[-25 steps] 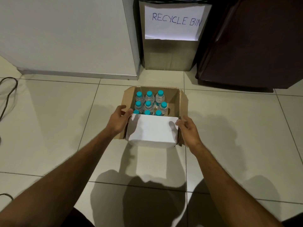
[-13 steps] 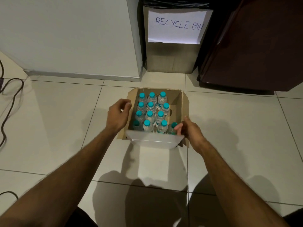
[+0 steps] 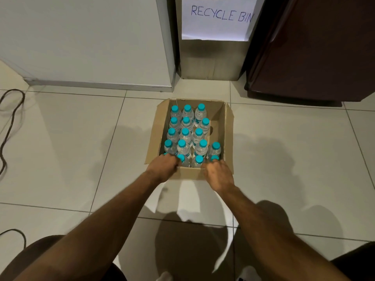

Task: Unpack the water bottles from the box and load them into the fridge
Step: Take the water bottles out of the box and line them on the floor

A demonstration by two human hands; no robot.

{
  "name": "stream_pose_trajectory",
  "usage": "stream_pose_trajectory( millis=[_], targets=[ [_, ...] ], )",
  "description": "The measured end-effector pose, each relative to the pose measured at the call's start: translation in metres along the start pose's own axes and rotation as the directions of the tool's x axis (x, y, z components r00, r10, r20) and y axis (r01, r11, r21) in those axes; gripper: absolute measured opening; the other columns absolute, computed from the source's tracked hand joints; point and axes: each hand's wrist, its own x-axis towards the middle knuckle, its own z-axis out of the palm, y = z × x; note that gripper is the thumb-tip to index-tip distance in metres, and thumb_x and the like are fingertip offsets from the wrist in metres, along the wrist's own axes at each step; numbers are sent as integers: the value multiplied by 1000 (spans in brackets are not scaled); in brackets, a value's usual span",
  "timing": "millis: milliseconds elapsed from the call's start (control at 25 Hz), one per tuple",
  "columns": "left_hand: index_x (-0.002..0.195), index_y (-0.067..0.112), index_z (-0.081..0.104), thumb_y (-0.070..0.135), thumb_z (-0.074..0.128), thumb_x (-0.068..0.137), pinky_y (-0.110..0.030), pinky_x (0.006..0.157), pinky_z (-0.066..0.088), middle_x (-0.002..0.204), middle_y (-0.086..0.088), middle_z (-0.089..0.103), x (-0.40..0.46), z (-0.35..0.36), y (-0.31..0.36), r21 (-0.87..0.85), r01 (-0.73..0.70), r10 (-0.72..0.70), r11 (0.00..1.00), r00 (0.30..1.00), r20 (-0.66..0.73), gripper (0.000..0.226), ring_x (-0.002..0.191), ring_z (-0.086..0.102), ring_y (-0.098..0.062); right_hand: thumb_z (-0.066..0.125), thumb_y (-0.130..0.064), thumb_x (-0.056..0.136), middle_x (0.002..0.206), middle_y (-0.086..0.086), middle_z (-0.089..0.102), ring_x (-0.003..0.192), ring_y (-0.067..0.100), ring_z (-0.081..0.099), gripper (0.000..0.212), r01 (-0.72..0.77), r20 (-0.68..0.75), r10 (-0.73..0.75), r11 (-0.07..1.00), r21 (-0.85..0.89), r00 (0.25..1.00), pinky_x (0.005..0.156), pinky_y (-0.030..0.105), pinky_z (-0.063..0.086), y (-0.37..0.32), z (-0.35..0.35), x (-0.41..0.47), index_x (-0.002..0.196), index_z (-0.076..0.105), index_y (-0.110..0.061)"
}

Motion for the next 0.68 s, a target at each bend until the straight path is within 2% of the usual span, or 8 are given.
stream_pose_trajectory(
  millis=[80, 200, 400, 520, 680],
  targets=[
    [112, 19, 61, 25, 54, 99, -32, 83, 53, 113, -4, 64, -2, 4, 4, 47, -17, 18, 999, 999, -27, 16, 98, 61, -20, 66, -21, 94, 113, 7, 67, 103, 25, 60, 30, -24, -7, 24, 1000, -4, 1000, 86, 34, 52, -2, 1, -3, 124, 64, -20],
    [111, 17, 60, 27, 53, 100, -30, 81, 50, 109, -4, 63, -11, 7, 6, 83, -50, 52, 995, 998, -22, 16, 95, 60, -18, 68, -22, 93, 109, 6, 67, 98, 23, 63, 29, 23, 22, -23, 1000, -17, 1000, 82, 32, 55, -3, 3, -12, 122, 65, -19],
    [99, 18, 62, 26, 56, 97, -27, 73, 49, 98, -1, 65, -37, 14, 15, 68, -124, 117, 990, 988, 99, 9, 84, 59, -15, 65, -25, 93, 104, 3, 67, 89, 20, 65, 22, 32, 122, -38, 998, 46, 992, 79, 33, 58, -9, 4, -47, 114, 68, -21],
    [88, 18, 63, 22, 57, 94, -26, 70, 51, 85, 1, 64, -51, 21, 25, -32, -118, 122, 993, 977, 176, 10, 75, 58, -12, 62, -26, 94, 102, 1, 67, 88, 19, 64, 20, 45, 205, -56, 997, 59, 977, 80, 33, 57, -10, 4, -70, 113, 67, -21],
    [84, 22, 60, 21, 58, 91, -29, 73, 51, 80, 5, 59, -57, 29, 31, -103, -138, 160, 985, 953, 256, 7, 75, 56, -12, 57, -29, 94, 101, 1, 67, 89, 19, 62, 21, 80, 271, -93, 995, 58, 958, 82, 36, 55, -9, 4, -84, 111, 66, -22]
  ],
)
